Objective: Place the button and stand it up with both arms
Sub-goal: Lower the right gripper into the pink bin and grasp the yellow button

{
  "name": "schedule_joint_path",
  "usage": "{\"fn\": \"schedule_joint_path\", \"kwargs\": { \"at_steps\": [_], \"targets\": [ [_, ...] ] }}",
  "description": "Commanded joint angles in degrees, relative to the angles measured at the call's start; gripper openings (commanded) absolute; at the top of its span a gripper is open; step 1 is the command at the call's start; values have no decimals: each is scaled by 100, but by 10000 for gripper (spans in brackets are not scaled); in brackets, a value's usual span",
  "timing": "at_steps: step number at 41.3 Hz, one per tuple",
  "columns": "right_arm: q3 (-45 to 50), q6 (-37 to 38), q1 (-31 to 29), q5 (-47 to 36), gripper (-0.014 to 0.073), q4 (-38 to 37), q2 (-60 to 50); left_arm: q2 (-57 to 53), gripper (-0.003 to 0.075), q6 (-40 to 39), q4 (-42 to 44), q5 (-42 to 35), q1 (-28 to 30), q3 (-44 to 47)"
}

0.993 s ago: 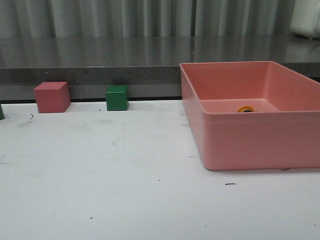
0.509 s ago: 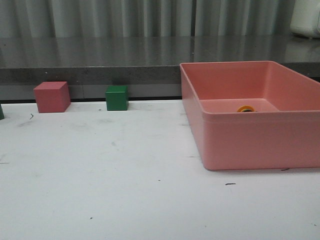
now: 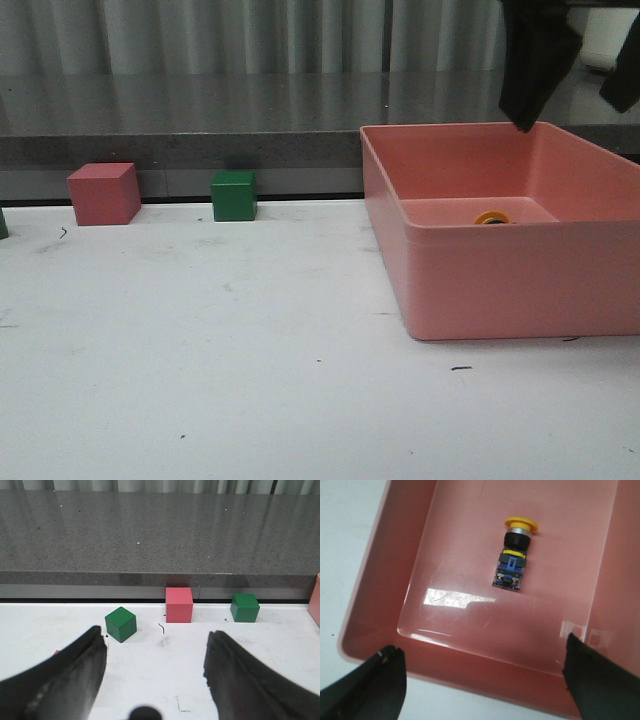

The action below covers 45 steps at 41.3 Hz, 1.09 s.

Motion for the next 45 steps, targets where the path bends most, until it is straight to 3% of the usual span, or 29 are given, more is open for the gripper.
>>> {"fn": "schedule_joint_path", "kwargs": {
  "at_steps": [1, 10, 28, 45],
  "targets": [
    [-538, 261, 10, 27, 654, -345, 329, 71, 417, -2, 24, -431, -4, -188],
    [-1211, 791, -28, 244, 654, -800, 1318, 71, 417, -2, 24, -431, -4, -188],
    [-2151, 838, -329, 273, 654, -434, 2574, 71, 417, -2, 24, -431, -4, -188],
    [-2221, 838, -346, 173, 647, -293, 3099, 71, 417, -2, 24, -431, -4, -188]
  ]
}}
